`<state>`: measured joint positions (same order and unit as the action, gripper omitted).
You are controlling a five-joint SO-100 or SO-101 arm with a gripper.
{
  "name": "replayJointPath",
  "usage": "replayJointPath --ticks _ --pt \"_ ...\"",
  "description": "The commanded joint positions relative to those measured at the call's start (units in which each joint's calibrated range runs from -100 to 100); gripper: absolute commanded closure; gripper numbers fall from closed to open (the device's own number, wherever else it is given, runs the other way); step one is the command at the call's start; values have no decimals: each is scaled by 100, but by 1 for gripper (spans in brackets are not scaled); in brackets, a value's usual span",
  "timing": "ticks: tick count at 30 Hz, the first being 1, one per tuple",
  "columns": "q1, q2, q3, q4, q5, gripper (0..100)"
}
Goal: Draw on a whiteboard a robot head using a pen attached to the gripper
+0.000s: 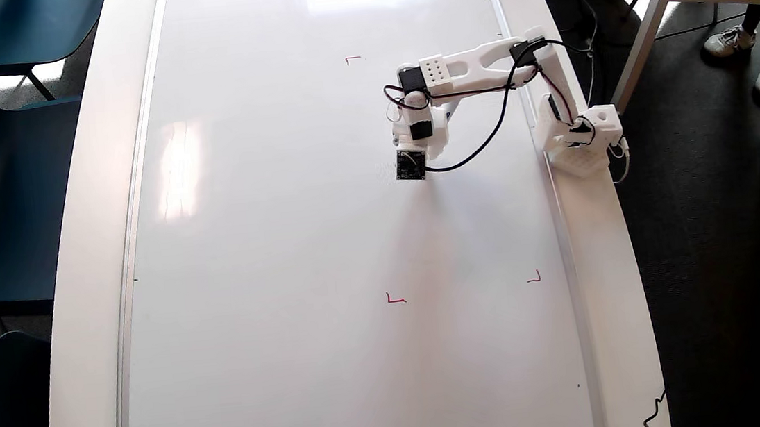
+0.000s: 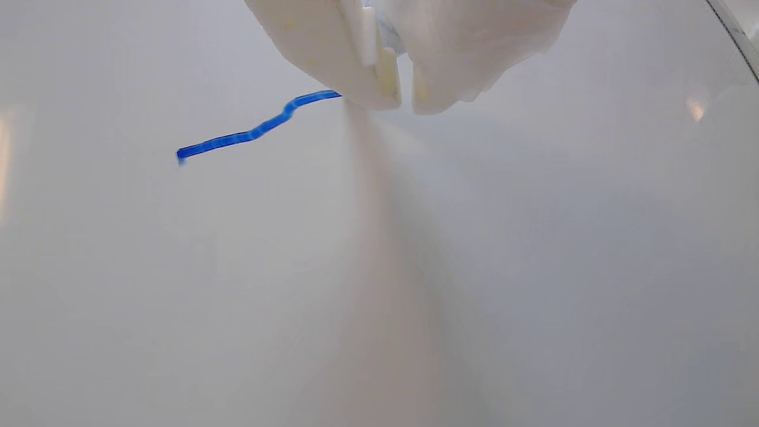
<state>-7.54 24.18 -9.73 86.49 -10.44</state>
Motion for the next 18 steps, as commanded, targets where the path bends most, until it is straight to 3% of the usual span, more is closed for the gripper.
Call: replayJointPath --ticks 1,18 --pt "-16 -460 342 -13 36 99" --pt "36 -1626 2022 -21 325 99"
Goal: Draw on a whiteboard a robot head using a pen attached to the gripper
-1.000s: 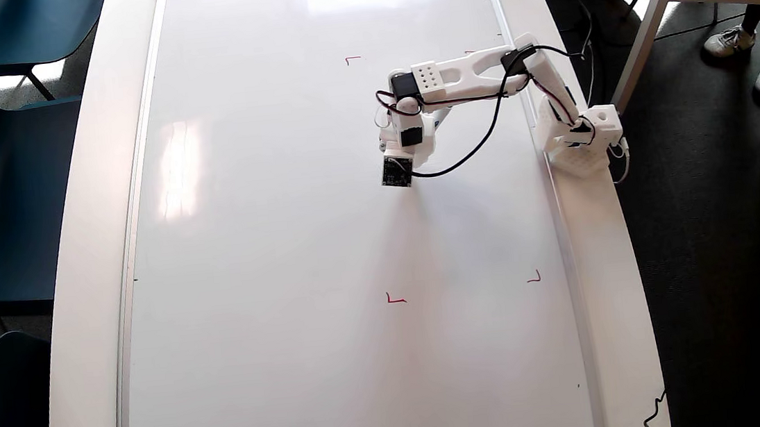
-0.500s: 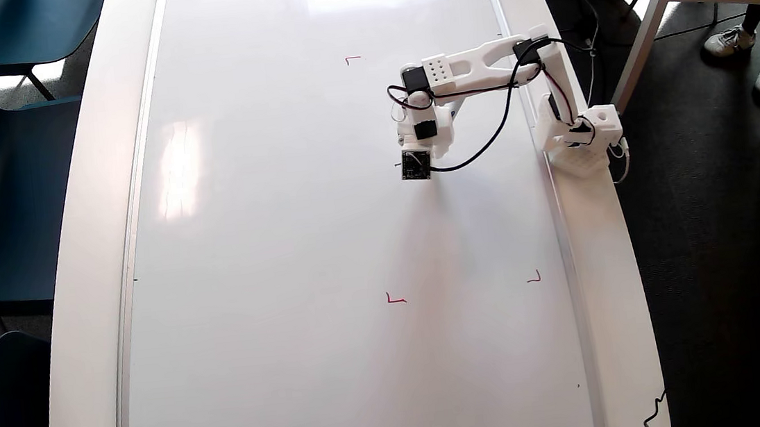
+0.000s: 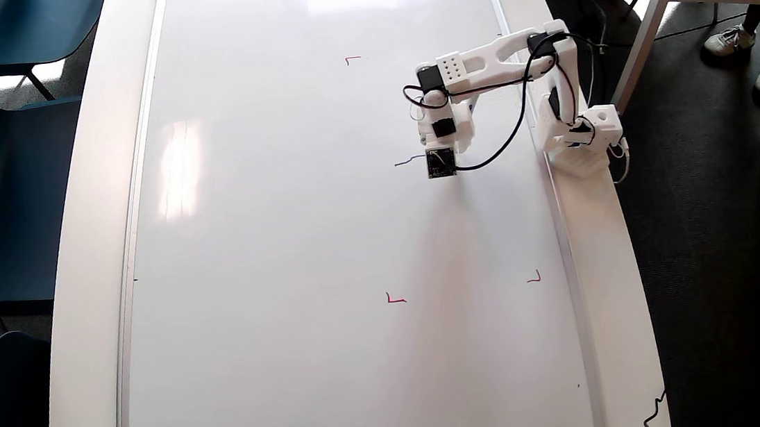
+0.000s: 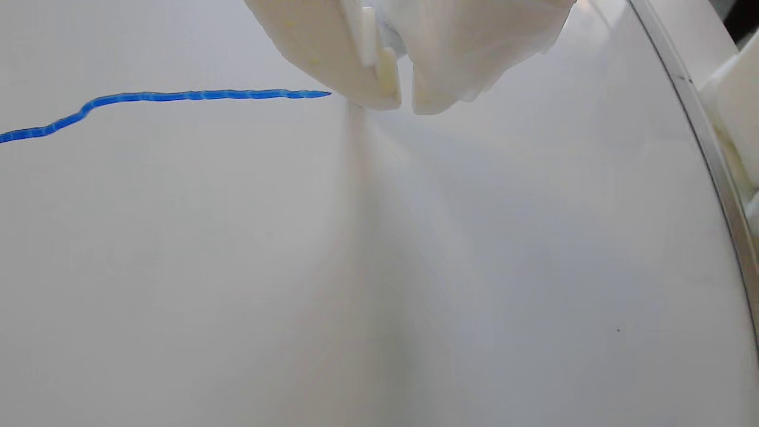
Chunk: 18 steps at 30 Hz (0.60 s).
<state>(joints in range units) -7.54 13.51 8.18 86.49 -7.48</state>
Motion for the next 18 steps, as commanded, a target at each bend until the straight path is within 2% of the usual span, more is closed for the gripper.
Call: replayJointPath --ticks 1,18 --pt "36 -626 303 -21 35 99" --pt "434 -1188 1574 -265 630 99"
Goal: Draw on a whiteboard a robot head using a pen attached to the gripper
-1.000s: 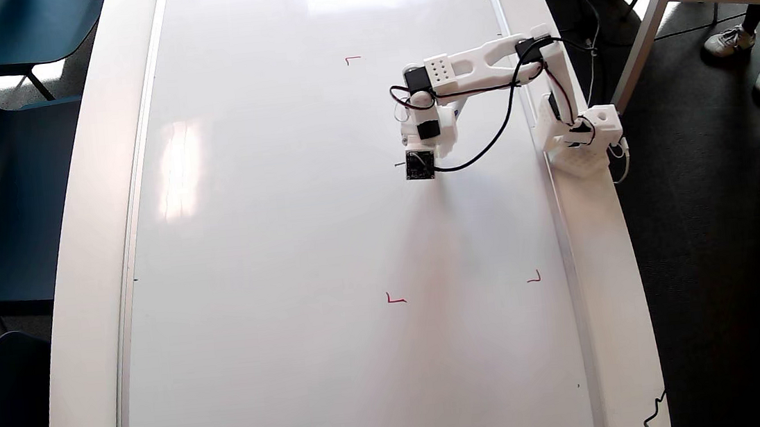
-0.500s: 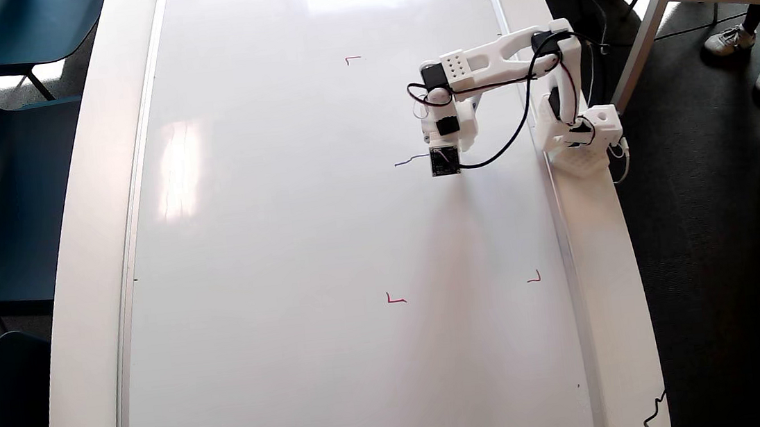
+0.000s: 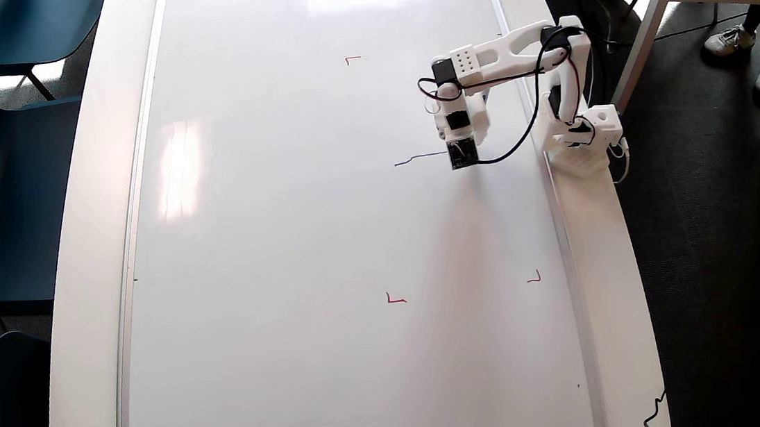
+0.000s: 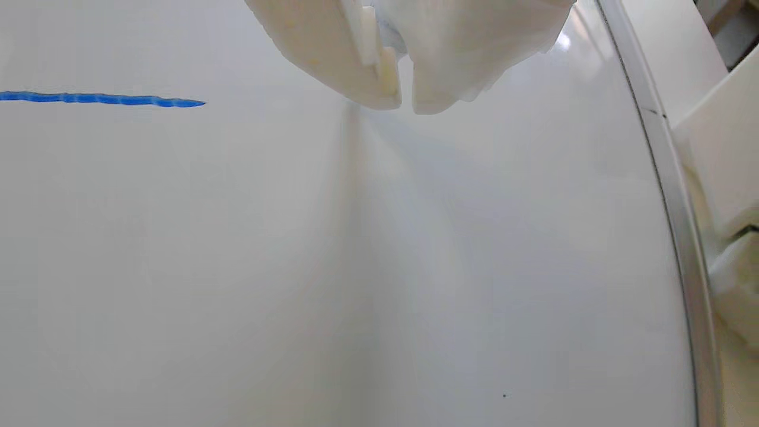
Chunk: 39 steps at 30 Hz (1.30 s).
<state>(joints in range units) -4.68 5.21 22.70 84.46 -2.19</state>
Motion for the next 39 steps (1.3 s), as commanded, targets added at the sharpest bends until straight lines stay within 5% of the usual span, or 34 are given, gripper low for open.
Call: replayJointPath --ticks 1,26,39 --pt "191 -383 185 -114 123 99" --pt "1812 -416 403 -392 750 99" --pt "2527 431 -741 -383 1034 99"
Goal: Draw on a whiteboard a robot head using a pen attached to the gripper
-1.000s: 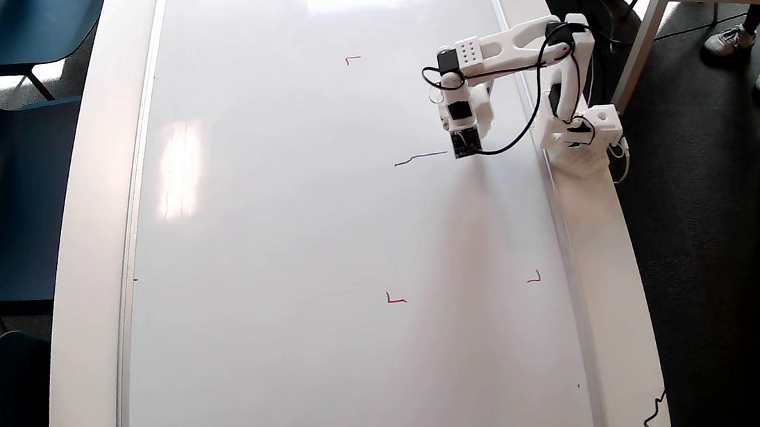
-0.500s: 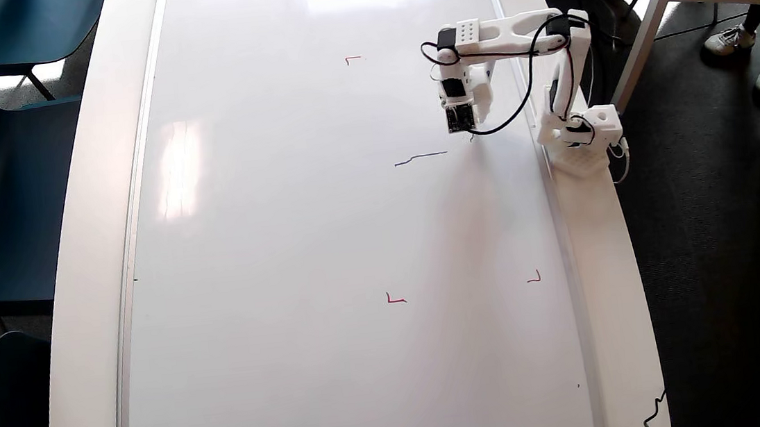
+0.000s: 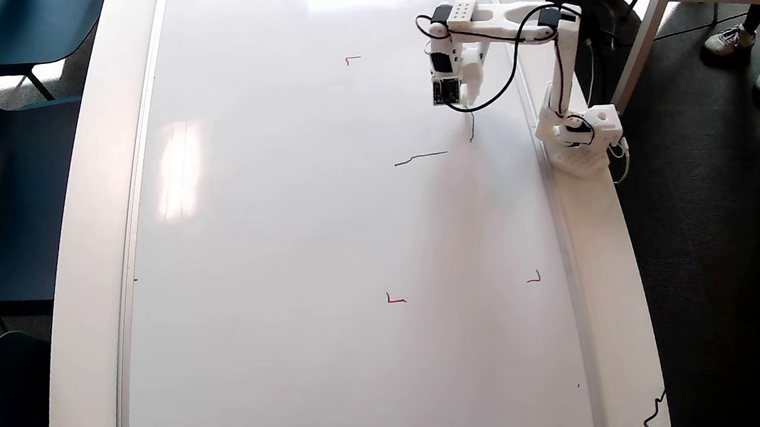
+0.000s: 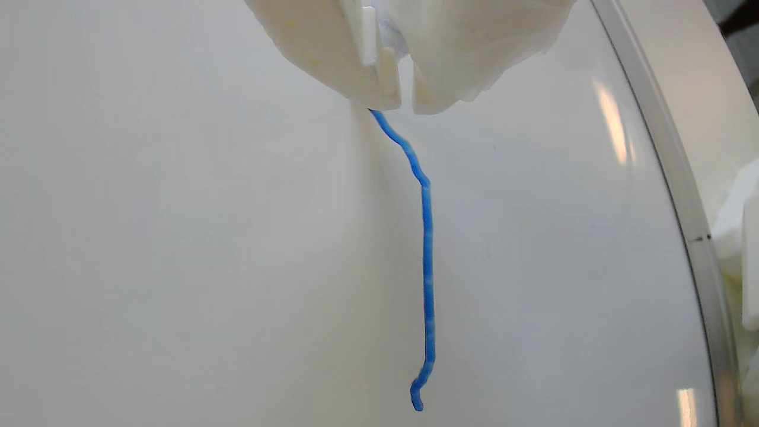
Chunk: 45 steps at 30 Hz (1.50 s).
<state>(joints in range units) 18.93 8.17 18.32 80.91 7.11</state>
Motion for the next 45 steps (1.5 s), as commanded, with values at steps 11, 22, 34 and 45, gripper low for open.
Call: replayJointPath --ticks 11,22,34,45 --pt "711 562 -783 -29 169 99" --pt "1293 1258 -1882 -29 174 99" --pt "1632 1920 -2962 -29 169 99" --pt "1175 2625 -4097 -29 115 99"
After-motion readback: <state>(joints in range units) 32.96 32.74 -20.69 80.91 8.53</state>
